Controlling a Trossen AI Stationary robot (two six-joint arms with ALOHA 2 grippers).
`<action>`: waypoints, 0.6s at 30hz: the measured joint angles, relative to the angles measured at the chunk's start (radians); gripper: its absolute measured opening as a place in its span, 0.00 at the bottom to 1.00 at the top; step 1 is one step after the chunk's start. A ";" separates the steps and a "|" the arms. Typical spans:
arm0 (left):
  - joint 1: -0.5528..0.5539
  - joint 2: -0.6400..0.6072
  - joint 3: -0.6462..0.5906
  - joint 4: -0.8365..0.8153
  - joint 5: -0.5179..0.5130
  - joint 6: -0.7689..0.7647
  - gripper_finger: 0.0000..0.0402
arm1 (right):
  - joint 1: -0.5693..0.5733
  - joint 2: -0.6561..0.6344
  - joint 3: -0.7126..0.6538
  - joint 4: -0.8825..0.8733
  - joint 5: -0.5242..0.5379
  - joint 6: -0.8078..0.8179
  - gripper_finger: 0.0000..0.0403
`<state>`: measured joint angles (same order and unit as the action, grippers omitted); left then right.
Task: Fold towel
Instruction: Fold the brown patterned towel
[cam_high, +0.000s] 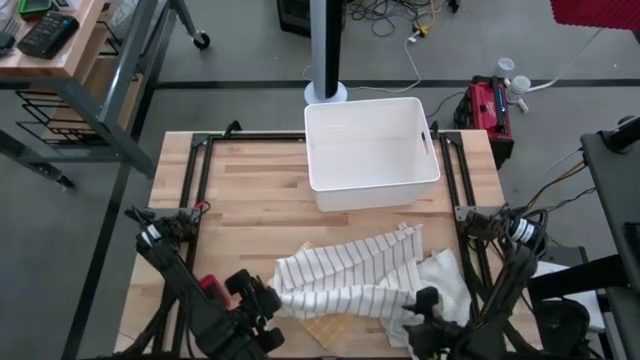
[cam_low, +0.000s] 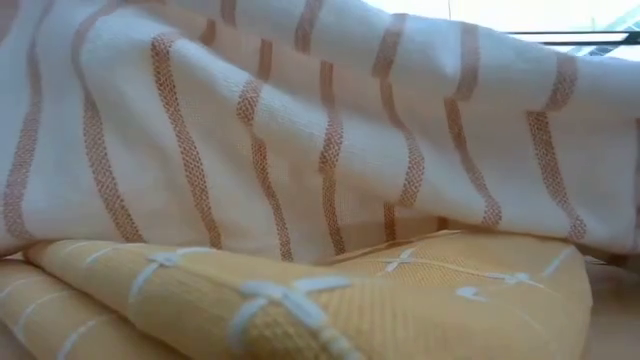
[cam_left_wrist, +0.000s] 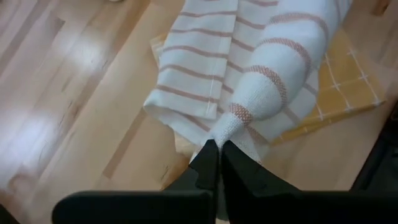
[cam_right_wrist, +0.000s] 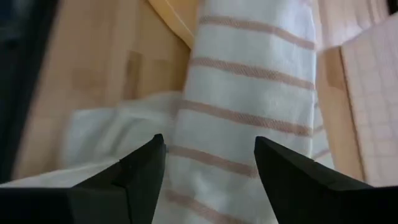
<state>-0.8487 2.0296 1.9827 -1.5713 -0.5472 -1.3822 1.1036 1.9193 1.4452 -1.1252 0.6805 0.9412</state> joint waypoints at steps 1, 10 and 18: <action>0.002 0.000 0.000 0.000 0.000 0.006 0.00 | -0.007 0.015 0.000 -0.002 -0.001 0.000 0.60; 0.005 0.000 0.000 0.001 -0.001 0.011 0.00 | -0.055 0.151 -0.002 -0.088 -0.078 0.010 0.56; 0.005 -0.001 0.000 0.001 0.009 0.012 0.00 | -0.052 0.109 -0.002 -0.132 -0.086 0.040 0.26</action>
<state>-0.8433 2.0285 1.9823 -1.5707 -0.5385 -1.3705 1.0512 2.0281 1.4437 -1.2576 0.5947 0.9813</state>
